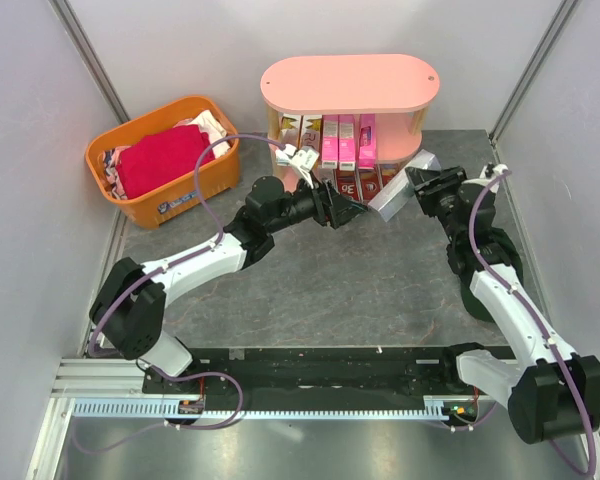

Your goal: Place and organize the toothpastes onto the shelf

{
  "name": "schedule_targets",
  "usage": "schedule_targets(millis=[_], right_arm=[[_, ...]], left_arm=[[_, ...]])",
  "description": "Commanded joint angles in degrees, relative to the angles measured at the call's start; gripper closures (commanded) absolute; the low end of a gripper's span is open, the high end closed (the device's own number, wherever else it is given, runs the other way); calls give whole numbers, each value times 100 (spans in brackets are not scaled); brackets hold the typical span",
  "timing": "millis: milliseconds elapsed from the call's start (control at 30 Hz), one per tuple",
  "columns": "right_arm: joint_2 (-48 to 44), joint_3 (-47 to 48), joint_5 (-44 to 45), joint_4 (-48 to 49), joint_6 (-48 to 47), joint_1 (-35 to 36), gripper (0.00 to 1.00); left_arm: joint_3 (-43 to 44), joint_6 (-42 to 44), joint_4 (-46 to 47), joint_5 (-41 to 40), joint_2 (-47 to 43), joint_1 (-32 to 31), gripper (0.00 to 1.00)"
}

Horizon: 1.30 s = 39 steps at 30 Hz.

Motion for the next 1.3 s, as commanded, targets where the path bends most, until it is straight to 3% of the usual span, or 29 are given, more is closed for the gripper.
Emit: schedule_targets(millis=[0,667,767,900,967,1000,1067,1100,1200,1267], right_arm=[[-189,-399,-445,1639,1512,-110,97],[-92,-250,-1131,1833,1865,-110,98],[-100,-267,-1158,1807,1821,-84,98],[-39,-267,-1228,1772,1777,-23,95],[40,-250,-1307,1771,1777,-5,93],[75,-241,-1342,1780,1759,4,87],[189,-214,-1465,1815,1750,13,60],[216,-232,-1491,1850,1742,13,38],[312,-215,-1544,1929,1698,13,15],[339,-188,-1544,1930,1619,13,8]], left_arm=[[189,548,-149,-452,-325,-121,23],[953,1401,-773,-786,272,-710,22],[988,1366,-765,-830,360,-711,28],[1024,1261,-765,-901,413,-711,54],[971,1252,-738,-1015,360,-711,62],[953,1252,-703,-1041,334,-711,68],[883,1252,-694,-1147,273,-711,72],[839,1234,-686,-1182,246,-702,75],[769,1190,-694,-1279,176,-684,85],[725,1103,-686,-1296,141,-640,87]])
